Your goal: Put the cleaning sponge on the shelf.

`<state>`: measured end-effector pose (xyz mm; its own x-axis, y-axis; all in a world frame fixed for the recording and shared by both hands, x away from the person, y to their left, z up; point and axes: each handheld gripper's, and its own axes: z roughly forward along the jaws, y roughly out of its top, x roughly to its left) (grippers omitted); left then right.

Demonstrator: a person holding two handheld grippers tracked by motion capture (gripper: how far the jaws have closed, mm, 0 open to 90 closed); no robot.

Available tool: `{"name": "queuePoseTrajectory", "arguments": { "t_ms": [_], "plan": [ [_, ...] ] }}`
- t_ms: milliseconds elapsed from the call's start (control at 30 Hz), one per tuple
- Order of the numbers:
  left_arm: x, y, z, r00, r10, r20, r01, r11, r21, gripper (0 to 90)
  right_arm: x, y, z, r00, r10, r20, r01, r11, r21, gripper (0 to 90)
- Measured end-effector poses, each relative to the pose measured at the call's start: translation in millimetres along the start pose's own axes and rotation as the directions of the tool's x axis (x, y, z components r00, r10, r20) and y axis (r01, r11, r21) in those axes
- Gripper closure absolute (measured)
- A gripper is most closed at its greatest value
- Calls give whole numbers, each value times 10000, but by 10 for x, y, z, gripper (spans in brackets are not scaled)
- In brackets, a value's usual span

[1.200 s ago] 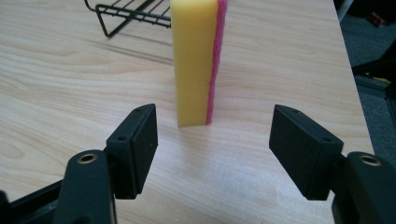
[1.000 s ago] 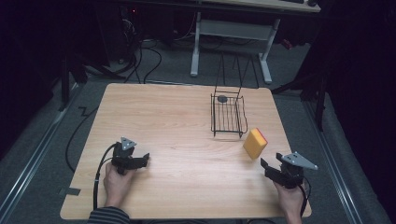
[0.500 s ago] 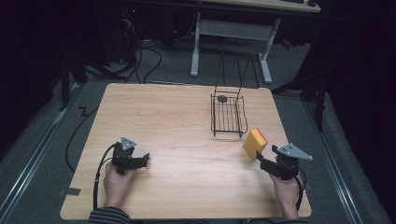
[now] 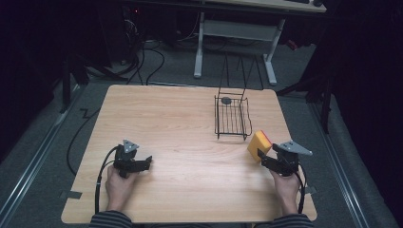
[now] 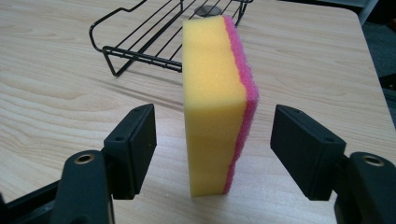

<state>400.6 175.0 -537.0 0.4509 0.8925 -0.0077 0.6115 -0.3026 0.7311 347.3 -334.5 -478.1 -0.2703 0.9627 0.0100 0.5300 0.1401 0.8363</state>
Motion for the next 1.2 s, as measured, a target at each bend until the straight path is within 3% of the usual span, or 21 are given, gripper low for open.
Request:
{"name": "queuePoseTrajectory", "arguments": {
  "t_ms": [633, 1200],
  "plan": [
    [0, 0, -1, 10000, 2, 6, -2, 10000, 6, 177, -43, -59, 284, 9979, 563, -334, -552, 9979, 330, 385],
    [0, 0, -1, 10000, 5, 6, -5, 10000, 9, 177, -62, -128, 361, 9984, 489, -268, -476, 9978, 455, 525]
  ]
}}
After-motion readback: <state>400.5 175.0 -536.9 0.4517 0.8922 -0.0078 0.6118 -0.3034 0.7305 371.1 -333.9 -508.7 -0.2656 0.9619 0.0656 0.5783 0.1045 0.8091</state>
